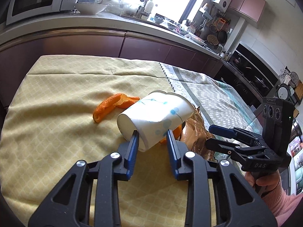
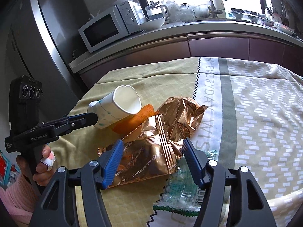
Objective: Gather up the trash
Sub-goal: 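Close the left tool on the white cup while the right tool grasps a copper wrapper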
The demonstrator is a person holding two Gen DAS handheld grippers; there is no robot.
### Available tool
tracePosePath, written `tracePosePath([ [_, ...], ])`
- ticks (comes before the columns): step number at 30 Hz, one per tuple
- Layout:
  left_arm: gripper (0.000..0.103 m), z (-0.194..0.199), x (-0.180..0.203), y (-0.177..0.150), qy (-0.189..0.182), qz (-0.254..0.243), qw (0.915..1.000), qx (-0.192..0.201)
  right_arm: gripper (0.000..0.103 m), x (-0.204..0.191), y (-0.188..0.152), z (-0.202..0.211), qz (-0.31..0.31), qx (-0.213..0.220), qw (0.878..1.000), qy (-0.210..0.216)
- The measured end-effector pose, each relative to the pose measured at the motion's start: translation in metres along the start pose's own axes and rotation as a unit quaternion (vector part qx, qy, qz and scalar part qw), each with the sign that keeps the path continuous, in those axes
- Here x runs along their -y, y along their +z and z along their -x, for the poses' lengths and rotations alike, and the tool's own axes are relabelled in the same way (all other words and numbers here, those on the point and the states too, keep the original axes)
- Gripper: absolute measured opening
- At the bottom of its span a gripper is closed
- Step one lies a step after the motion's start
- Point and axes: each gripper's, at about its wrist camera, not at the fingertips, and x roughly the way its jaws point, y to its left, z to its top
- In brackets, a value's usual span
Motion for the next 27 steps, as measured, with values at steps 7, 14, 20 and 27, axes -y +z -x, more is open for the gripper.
tracePosePath([
  [7,0.007,0.001,0.007,-0.001,0.002,-0.014,0.9999,0.006,0.04,-0.011,-0.004,-0.006,0.039,-0.016,0.999,-0.022],
  [14,0.005,0.011,0.012,-0.004,0.005,-0.021,0.9996,0.02,0.025,-0.011,-0.007,0.003,0.041,-0.009,0.999,-0.015],
  [20,0.004,0.034,0.008,-0.013,0.008,-0.016,0.9991,0.039,0.015,-0.013,-0.008,0.018,0.035,0.002,0.999,0.014],
  [27,0.002,0.067,-0.001,-0.027,0.022,-0.011,0.9982,0.056,0.013,-0.018,-0.006,0.031,0.023,0.015,0.998,0.054],
])
